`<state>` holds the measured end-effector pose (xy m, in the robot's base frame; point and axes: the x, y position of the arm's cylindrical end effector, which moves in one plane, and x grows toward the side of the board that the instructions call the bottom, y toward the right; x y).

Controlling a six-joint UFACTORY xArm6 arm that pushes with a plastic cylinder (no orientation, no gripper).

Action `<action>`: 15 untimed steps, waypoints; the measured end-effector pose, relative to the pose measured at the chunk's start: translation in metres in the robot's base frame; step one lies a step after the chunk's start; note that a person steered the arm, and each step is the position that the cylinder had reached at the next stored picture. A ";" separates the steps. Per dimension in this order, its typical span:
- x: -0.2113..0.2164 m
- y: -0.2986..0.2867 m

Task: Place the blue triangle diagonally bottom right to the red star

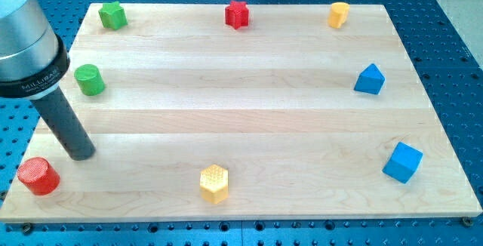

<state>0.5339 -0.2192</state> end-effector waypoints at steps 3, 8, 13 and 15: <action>-0.059 0.252; -0.131 0.504; -0.172 0.403; -0.149 0.451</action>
<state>0.3852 0.2318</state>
